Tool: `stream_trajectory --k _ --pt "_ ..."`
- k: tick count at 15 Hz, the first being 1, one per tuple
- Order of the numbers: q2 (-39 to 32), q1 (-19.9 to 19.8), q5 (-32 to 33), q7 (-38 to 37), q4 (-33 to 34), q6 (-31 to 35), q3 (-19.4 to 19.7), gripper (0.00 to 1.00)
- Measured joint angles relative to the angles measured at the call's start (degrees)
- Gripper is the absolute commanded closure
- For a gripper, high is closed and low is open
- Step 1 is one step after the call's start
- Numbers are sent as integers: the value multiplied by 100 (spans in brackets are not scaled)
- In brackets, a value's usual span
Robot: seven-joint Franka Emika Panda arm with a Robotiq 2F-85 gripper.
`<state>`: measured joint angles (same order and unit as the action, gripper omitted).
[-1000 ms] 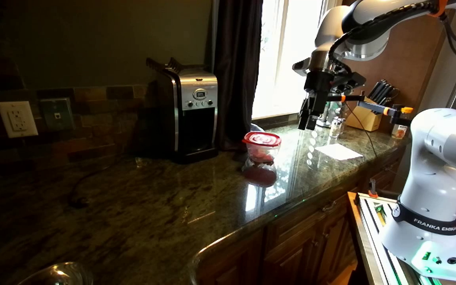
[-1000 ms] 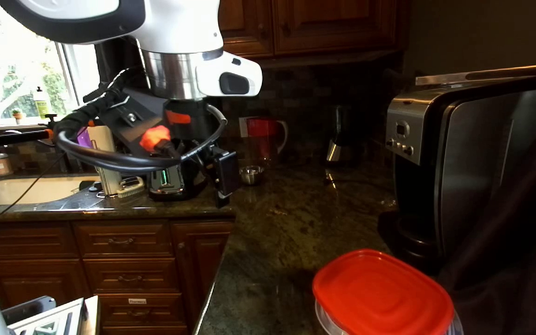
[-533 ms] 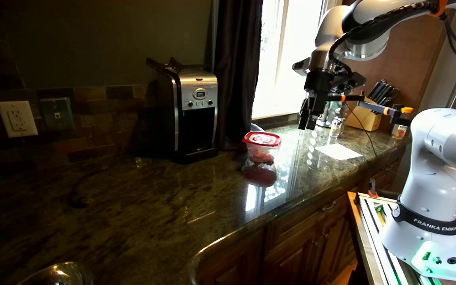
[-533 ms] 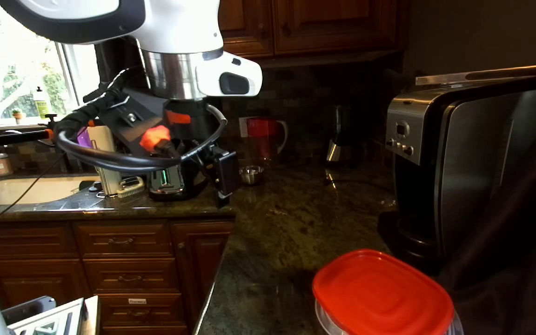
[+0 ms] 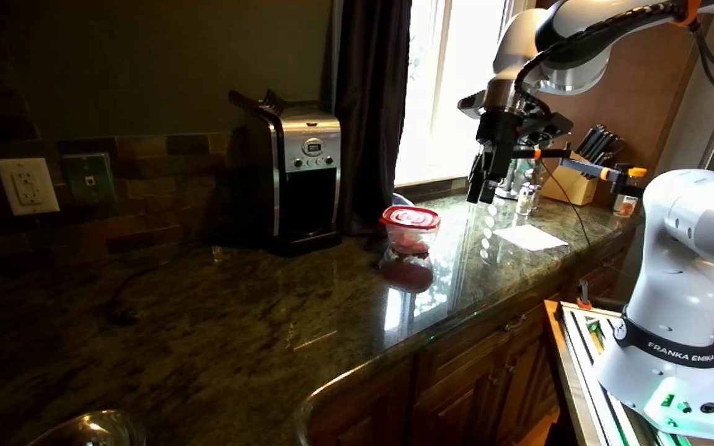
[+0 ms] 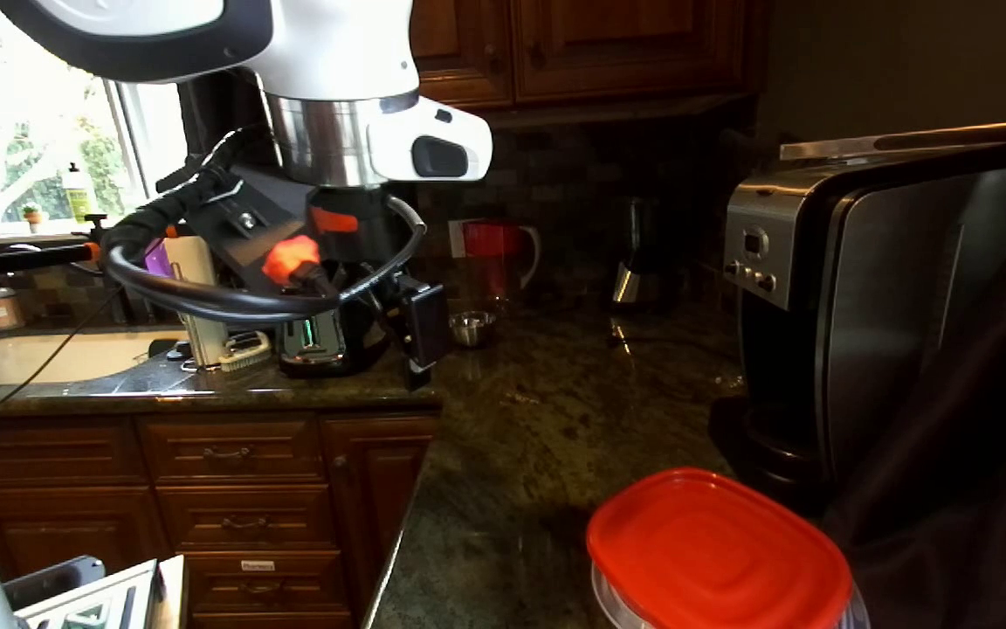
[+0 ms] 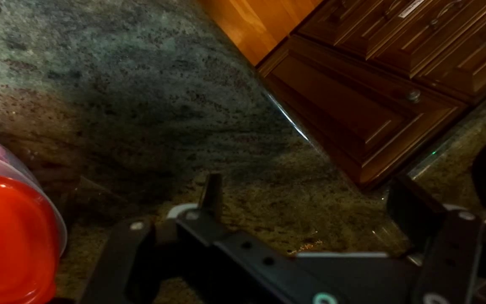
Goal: Open the bottom cabinet door.
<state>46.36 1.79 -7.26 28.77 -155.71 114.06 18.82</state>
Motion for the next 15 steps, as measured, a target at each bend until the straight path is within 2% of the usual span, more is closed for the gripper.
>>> stream_trajectory --k 5,7,9,12,15 --pt "-7 6 -70 -17 9 18 -30 0" --pt "-47 102 -358 -300 126 190 -263 0" --pt "-63 130 -375 -326 168 167 -378 0" --pt "30 109 -309 -327 -168 164 -522 0" --pt "41 152 -318 -488 -264 165 -865 0"
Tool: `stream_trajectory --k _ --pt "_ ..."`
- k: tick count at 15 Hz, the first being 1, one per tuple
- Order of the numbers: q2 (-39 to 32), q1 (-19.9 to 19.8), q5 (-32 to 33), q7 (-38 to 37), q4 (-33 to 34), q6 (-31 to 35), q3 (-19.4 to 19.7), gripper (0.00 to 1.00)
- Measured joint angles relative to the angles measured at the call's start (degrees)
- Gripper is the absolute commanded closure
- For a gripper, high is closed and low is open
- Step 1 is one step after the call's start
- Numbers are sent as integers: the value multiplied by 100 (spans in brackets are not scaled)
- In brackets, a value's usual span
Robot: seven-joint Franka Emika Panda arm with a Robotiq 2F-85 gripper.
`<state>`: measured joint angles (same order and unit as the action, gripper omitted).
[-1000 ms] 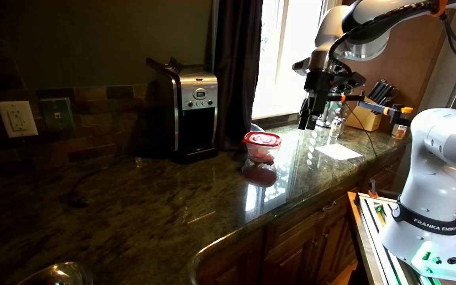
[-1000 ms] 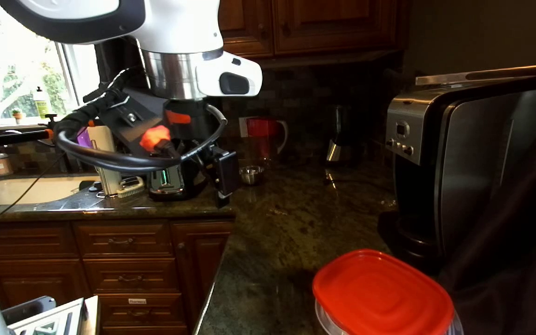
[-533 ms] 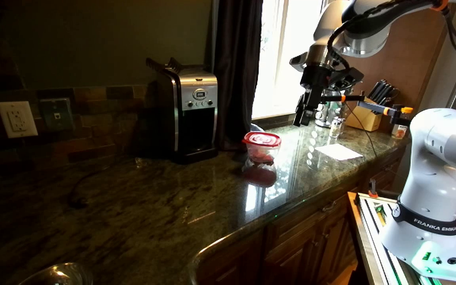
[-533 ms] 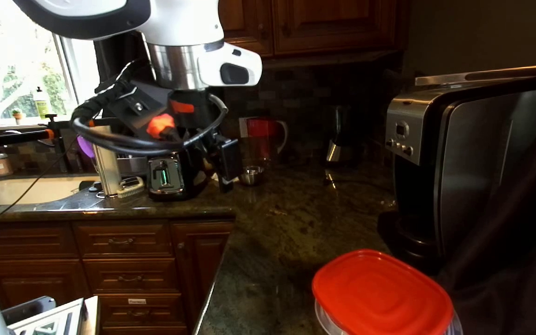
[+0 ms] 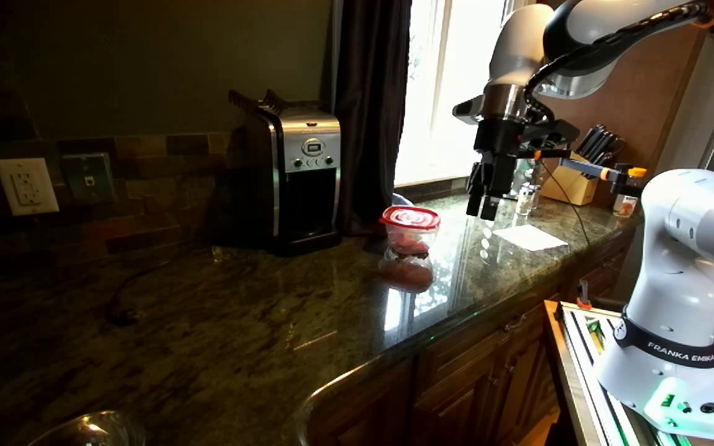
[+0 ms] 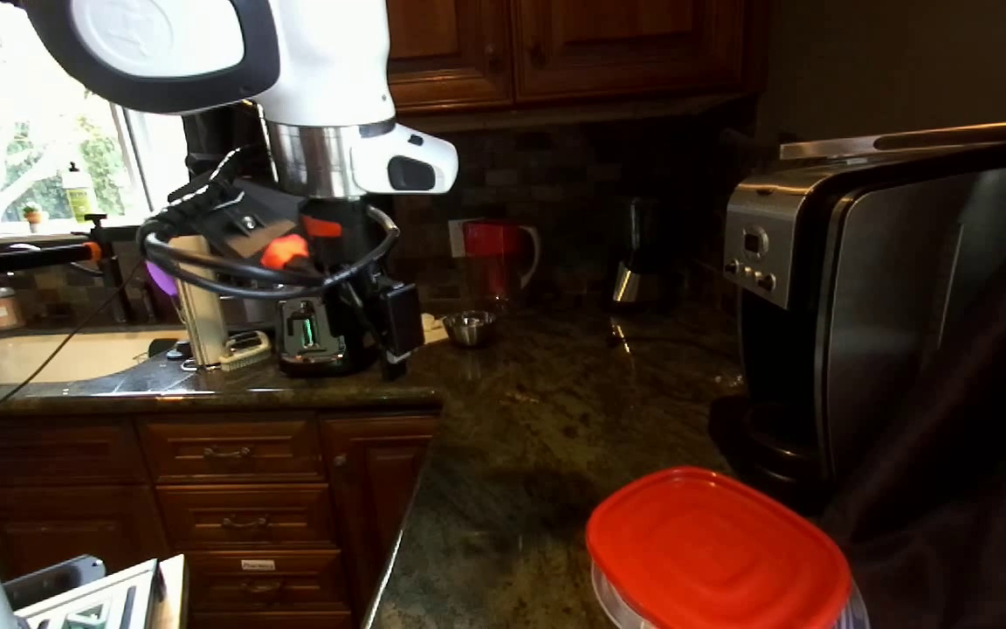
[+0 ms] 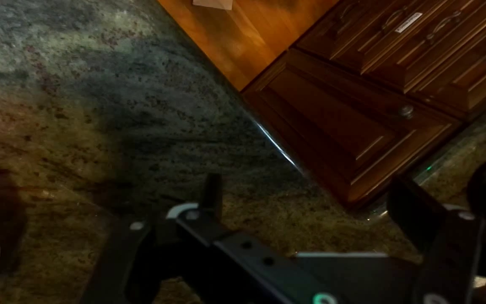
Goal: Open the bottom cabinet door.
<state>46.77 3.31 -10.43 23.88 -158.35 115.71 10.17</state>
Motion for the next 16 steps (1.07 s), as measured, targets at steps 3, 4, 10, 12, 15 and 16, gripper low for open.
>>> stream_trajectory --k 3,4,10,12,15,16 --pt "10 228 -55 -453 76 2 -559 0" --pt "13 334 -63 -624 97 4 -786 0" --pt "9 395 -47 -683 105 5 -730 0" --pt "-10 427 -55 -653 104 5 -731 0" --pt "-303 816 -380 -290 76 141 -724 0" --pt "-473 1029 -566 -119 70 224 -722 0"
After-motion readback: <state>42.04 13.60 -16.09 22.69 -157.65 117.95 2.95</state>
